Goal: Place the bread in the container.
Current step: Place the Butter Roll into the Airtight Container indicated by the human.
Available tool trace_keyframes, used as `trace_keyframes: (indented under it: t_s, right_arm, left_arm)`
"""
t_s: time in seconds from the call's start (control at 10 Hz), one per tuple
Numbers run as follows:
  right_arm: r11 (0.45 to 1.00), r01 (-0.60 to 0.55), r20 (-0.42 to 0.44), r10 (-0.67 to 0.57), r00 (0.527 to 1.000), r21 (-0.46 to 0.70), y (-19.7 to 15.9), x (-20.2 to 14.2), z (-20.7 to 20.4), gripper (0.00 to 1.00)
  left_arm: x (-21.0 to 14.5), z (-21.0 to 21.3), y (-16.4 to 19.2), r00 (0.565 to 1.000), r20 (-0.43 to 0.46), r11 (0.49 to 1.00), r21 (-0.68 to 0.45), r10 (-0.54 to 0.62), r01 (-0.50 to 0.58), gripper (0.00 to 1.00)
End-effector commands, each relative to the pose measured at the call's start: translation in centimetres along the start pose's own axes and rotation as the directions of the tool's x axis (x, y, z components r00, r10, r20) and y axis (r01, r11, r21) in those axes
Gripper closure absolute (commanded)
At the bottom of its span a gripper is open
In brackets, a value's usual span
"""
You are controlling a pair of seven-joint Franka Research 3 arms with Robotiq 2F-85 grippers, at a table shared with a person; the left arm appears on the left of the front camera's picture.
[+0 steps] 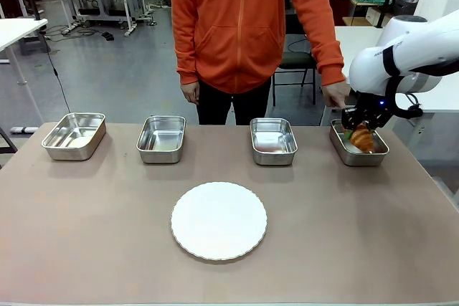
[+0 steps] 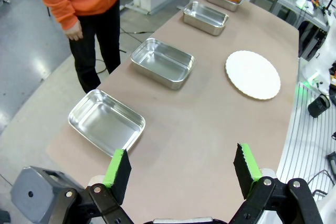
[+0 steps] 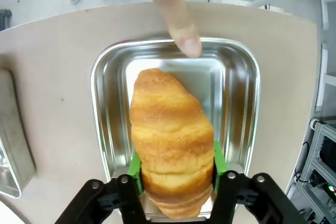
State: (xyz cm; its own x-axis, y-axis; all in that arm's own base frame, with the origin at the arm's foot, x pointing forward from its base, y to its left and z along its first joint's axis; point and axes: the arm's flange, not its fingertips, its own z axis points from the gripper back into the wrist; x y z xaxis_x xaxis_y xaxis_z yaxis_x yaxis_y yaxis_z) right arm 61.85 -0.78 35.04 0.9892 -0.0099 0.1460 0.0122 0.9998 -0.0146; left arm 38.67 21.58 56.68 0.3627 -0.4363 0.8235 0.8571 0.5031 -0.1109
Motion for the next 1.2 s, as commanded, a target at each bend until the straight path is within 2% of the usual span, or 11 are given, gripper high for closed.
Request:
trace_keyframes:
  t_s: [0.0,1.1]
  right_arm:
    - [1.0,-0.005,0.027,0.005,1.0,-0.029,-0.31,0.52,0.35,0.0]
    - [1.0,-0.01,0.015,0.01,1.0,-0.011,-0.12,0.37,0.44,0.0]
  left_arm:
    - [0.09,0.03,-0.1,1.0,0.011,1.0,0.001,-0.015,0.015,0.0]
    - [0.09,0.03,-0.1,1.0,0.011,1.0,0.001,-0.015,0.015,0.0]
